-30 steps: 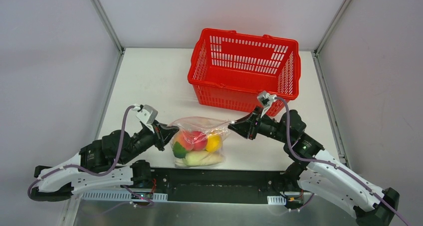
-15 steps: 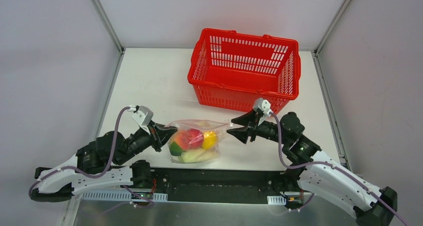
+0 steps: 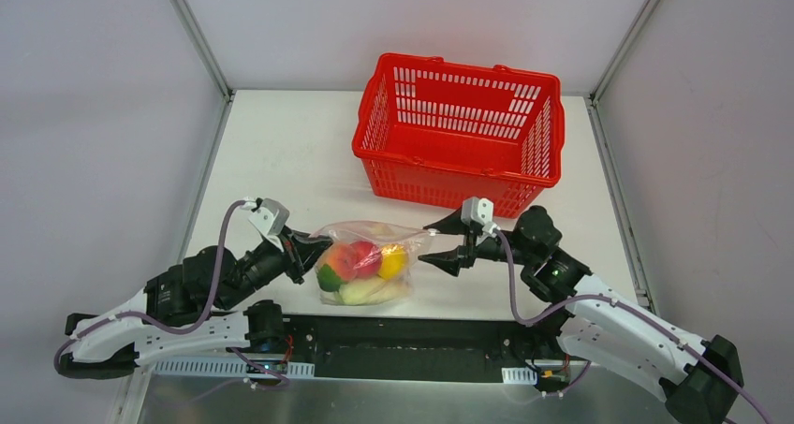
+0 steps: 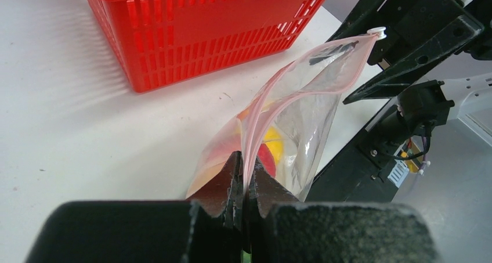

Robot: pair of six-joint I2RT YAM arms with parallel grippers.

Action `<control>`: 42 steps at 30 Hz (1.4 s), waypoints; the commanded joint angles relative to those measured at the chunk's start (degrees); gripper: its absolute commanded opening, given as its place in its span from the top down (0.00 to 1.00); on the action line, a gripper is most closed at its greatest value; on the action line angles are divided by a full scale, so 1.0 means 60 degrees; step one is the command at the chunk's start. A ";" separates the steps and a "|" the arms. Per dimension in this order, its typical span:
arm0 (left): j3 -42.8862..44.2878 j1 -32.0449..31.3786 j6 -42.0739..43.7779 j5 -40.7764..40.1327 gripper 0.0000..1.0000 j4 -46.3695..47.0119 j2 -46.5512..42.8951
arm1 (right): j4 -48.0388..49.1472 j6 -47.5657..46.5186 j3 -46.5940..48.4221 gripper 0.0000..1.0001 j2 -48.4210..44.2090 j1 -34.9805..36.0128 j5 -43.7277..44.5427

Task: Place the food in the zip-top bag and seal the zipper
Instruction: Zip the zipper food storage bag at the center of the board.

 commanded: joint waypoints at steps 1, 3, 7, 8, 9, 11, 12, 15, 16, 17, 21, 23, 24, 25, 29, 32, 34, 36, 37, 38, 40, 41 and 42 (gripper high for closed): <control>-0.0124 0.0068 -0.0029 -0.0126 1.00 0.0418 -0.0292 | 0.0931 -0.0314 0.0408 0.38 -0.0297 -0.0041 -0.0467; -0.0219 0.0072 0.0036 0.0101 1.00 0.0555 -0.0368 | 0.1025 -0.0140 0.0407 0.38 -0.0409 -0.0033 -0.0550; -0.0369 0.0063 -0.0027 0.0232 1.00 0.0661 -0.0374 | 0.1196 -0.0062 0.0246 0.42 -0.0390 -0.0029 -0.0464; -0.0396 0.0071 -0.0042 0.0232 1.00 0.0685 -0.0367 | 0.1290 -0.0040 0.0199 0.46 -0.0358 -0.0036 -0.0312; -0.0425 0.0064 -0.0057 0.0239 1.00 0.0714 -0.0374 | 0.1448 -0.0013 0.0142 0.48 -0.0348 -0.0034 -0.0171; -0.0431 0.0070 -0.0075 0.0247 1.00 0.0735 -0.0374 | 0.1887 0.0113 0.0009 0.53 -0.0262 -0.0035 0.0052; -0.0447 0.0071 -0.0082 0.0279 1.00 0.0739 -0.0380 | 0.2080 0.0207 0.0003 0.57 -0.0179 -0.0041 0.0107; -0.0524 0.0071 -0.0055 0.0392 1.00 0.0880 -0.0463 | 0.2177 0.0437 0.0147 0.70 0.0065 -0.0036 0.0167; -0.0532 0.0071 -0.0060 0.0376 1.00 0.0877 -0.0483 | 0.2187 0.0469 0.0153 0.72 0.0096 -0.0040 0.0195; -0.0521 0.0072 -0.0092 0.0316 1.00 0.0841 -0.0534 | 0.2190 0.0497 0.0154 0.72 0.0119 -0.0041 0.0211; -0.0531 0.0070 -0.0233 -0.0141 1.00 0.0663 -0.0752 | 0.2191 0.0652 0.0059 0.71 0.0055 -0.0040 0.0211; -0.0569 0.0068 -0.0285 -0.0312 1.00 0.0623 -0.0876 | 0.2191 0.0723 -0.0018 0.67 -0.0041 -0.0030 0.0244; -0.0598 0.0071 -0.0307 -0.0376 1.00 0.0609 -0.0942 | 0.2191 0.0708 -0.0065 0.67 -0.0129 -0.0036 0.0276; -0.0626 0.0072 -0.0330 -0.0445 1.00 0.0600 -0.1000 | 0.2191 0.0690 -0.0138 0.70 -0.0197 -0.0035 0.0291; -0.0712 0.0064 -0.0355 -0.0542 1.00 0.0592 -0.1155 | 0.2270 0.0703 -0.0208 0.88 -0.0309 -0.0036 0.0311; -0.0724 0.0068 -0.0354 -0.0542 1.00 0.0529 -0.1180 | 0.2378 0.1077 -0.0115 1.00 -0.0273 -0.0038 0.0381; -0.0751 0.0071 -0.0369 -0.0537 1.00 0.0525 -0.1173 | 0.2634 0.1366 -0.0148 0.99 -0.0237 -0.0041 0.0253; -0.0768 0.0059 -0.0369 -0.0483 1.00 0.0575 -0.1145 | 0.2759 0.1474 -0.0142 0.96 -0.0156 -0.0028 0.0117; -0.0743 0.0068 -0.0365 -0.0451 1.00 0.0578 -0.1103 | 0.2754 0.1527 -0.0115 0.92 -0.0096 -0.0022 0.0116; -0.0715 0.0071 -0.0348 -0.0432 1.00 0.0571 -0.1073 | 0.2756 0.1547 -0.0103 0.86 -0.0058 -0.0039 0.0148; -0.0668 0.0072 -0.0340 -0.0397 1.00 0.0536 -0.1021 | 0.2755 0.1552 -0.0070 0.83 0.0029 -0.0033 0.0207; -0.0653 0.0070 -0.0334 -0.0383 1.00 0.0527 -0.1006 | 0.2761 0.1566 -0.0052 0.82 0.0053 -0.0029 0.0238; -0.0651 0.0068 -0.0339 -0.0360 1.00 0.0520 -0.1001 | 0.2762 0.1586 -0.0031 0.82 0.0066 -0.0027 0.0255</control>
